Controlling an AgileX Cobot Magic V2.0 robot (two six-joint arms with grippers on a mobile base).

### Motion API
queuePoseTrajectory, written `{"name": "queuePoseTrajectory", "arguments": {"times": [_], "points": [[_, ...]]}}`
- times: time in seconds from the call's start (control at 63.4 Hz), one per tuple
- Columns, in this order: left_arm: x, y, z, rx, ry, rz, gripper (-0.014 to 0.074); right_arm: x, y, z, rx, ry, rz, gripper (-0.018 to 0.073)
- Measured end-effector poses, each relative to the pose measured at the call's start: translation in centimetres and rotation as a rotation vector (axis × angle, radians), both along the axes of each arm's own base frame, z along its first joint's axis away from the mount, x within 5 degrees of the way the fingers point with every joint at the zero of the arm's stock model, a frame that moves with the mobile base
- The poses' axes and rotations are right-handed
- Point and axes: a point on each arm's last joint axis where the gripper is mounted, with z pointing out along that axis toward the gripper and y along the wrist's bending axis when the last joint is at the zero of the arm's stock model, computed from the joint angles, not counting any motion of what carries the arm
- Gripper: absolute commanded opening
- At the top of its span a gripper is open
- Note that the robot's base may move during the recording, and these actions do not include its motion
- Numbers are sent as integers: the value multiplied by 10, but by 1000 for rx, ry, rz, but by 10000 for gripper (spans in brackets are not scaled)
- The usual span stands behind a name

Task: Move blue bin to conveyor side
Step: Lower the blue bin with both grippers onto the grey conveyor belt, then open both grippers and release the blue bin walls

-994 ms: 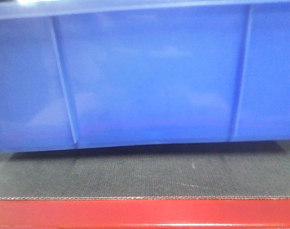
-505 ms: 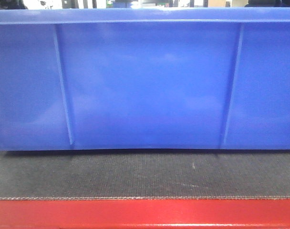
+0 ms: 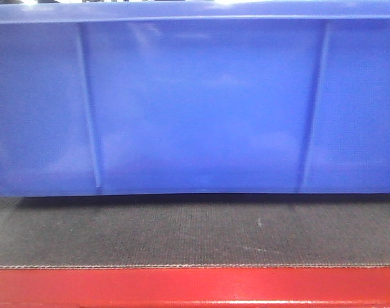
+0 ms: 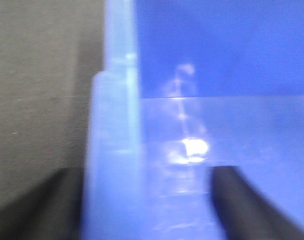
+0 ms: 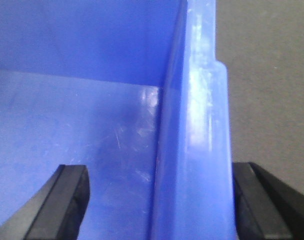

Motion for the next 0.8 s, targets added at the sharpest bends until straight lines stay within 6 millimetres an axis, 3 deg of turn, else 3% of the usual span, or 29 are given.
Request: {"name": "queuePoseTrajectory", "arguments": {"times": [0.3, 0.536, 0.631, 0.804], "points": [[3, -2, 8, 16, -62, -19, 561, 3, 5, 12, 29, -85, 15, 432], [3, -6, 46, -10, -205, -38, 514, 3, 8, 44, 62, -189, 23, 432], [-2, -5, 71, -7, -272, -39, 375, -3, 7, 65, 76, -247, 24, 403], [-22, 2, 119, 8, -407, -33, 23, -21, 2, 108, 106, -370, 25, 116]]}}
